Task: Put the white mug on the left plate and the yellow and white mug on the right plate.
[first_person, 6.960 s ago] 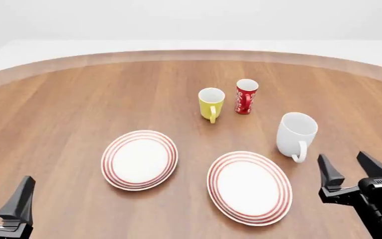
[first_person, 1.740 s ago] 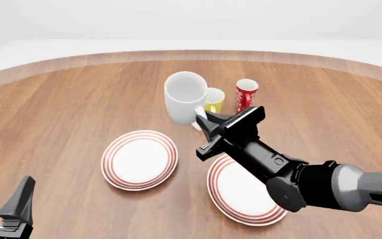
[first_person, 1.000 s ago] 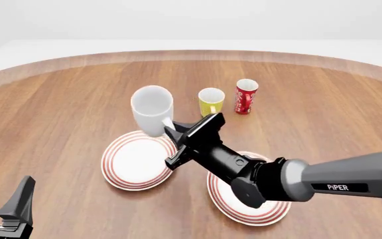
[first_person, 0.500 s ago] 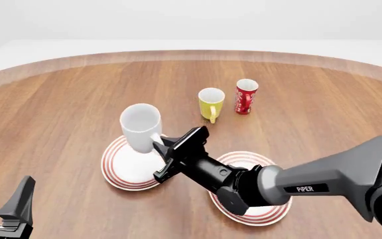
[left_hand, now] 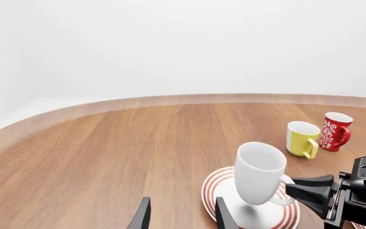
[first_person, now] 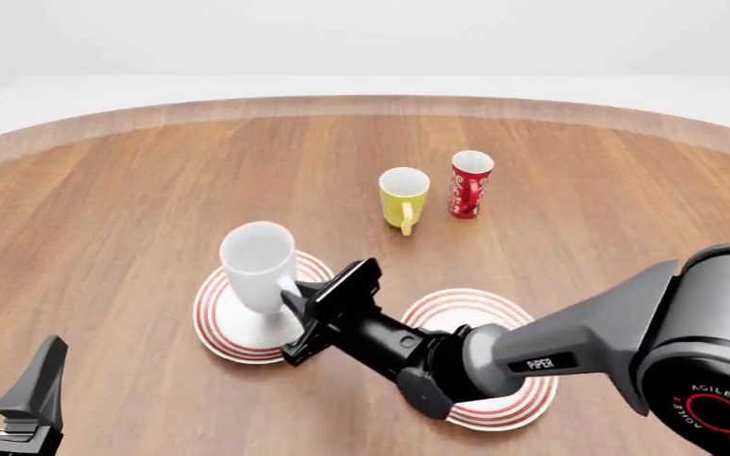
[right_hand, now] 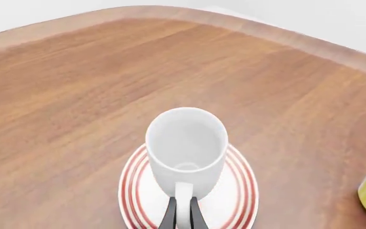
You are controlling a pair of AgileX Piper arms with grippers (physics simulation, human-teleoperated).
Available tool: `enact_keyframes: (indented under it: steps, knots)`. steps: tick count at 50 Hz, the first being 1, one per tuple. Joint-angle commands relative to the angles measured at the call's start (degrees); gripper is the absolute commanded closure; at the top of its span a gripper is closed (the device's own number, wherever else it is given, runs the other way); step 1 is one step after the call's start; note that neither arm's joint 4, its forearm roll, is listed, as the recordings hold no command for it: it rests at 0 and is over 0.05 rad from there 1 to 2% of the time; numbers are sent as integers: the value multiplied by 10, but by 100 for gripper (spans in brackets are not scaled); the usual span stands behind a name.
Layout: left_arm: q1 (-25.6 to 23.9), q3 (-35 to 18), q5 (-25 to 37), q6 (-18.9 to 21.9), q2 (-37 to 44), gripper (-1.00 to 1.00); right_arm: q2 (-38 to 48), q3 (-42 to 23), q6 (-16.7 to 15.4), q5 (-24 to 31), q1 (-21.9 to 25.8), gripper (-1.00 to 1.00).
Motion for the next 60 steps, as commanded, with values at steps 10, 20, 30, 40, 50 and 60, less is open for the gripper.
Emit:
enact_keyframes:
  steps: [10, 20, 30, 40, 50, 60]
  knots:
    - [0, 0, 0, 0, 0, -100, 23, -12, 8, -1, 8, 100]
    - [0, 0, 0, 0, 0, -100, 30, -17, 11, 2, 5, 100]
    - [0, 0, 0, 0, 0, -100, 36, -27, 19, 14, 11, -100]
    - [0, 0, 0, 0, 0, -100, 33, -26, 21, 18, 11, -100]
    - [0, 0, 0, 0, 0, -100, 12, -9, 20, 14, 13, -100]
    - [0, 0, 0, 0, 0, -100, -14, 14, 18, 6, 1, -100]
